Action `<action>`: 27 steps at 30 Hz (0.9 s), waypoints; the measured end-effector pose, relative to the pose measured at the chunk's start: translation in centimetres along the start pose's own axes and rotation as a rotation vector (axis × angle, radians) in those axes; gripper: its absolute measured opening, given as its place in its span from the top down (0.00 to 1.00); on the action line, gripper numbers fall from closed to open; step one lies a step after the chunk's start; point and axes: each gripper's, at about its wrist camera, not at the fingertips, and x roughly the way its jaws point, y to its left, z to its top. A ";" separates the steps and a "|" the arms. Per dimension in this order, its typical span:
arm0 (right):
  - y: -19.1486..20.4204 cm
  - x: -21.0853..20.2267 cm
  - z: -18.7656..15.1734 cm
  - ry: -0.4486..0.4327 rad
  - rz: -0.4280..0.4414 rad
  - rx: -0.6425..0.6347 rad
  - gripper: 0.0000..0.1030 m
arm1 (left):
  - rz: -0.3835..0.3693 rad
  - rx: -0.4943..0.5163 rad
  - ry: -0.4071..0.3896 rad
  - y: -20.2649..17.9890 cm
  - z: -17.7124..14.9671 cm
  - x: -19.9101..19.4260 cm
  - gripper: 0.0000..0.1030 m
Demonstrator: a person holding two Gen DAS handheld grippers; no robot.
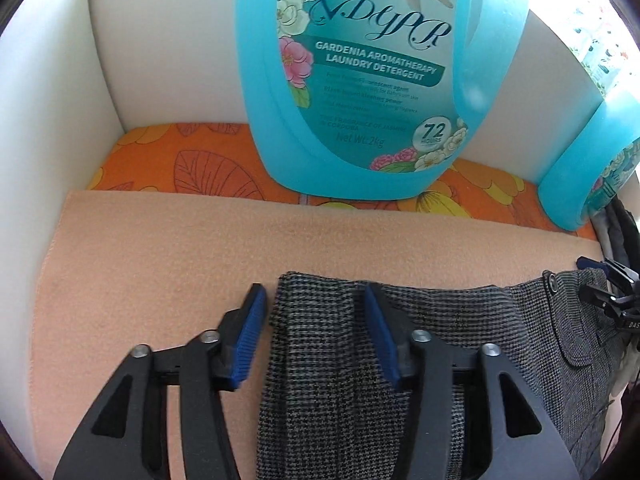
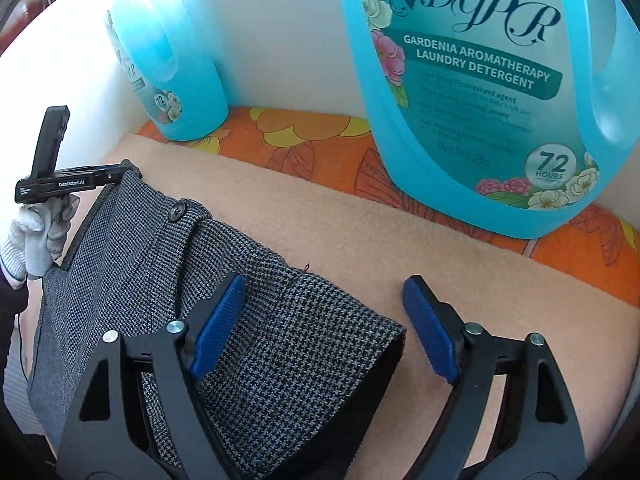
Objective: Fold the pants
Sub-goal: 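Move both grippers to the shorts' waistband edge and close on the fabric, then lift the held edge with both grippers and fold it over the shorts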
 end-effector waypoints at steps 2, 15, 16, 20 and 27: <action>0.4 0.1 0.1 0.004 0.020 0.000 0.42 | 0.021 0.013 -0.014 -0.4 -0.1 -0.1 0.66; 1.6 -4.2 0.5 -0.084 0.069 0.012 0.84 | -0.018 -0.018 -0.118 0.1 0.0 -3.9 0.81; 1.8 -4.8 0.6 -0.094 0.070 0.008 0.84 | -0.025 -0.017 -0.127 0.1 0.1 -4.4 0.81; 2.9 -7.2 0.8 -0.141 0.063 -0.013 0.85 | -0.046 -0.008 -0.167 -0.1 0.2 -6.8 0.82; 5.7 -13.1 -0.3 -0.221 0.049 -0.069 0.86 | -0.078 0.023 -0.257 -0.8 -1.0 -12.5 0.82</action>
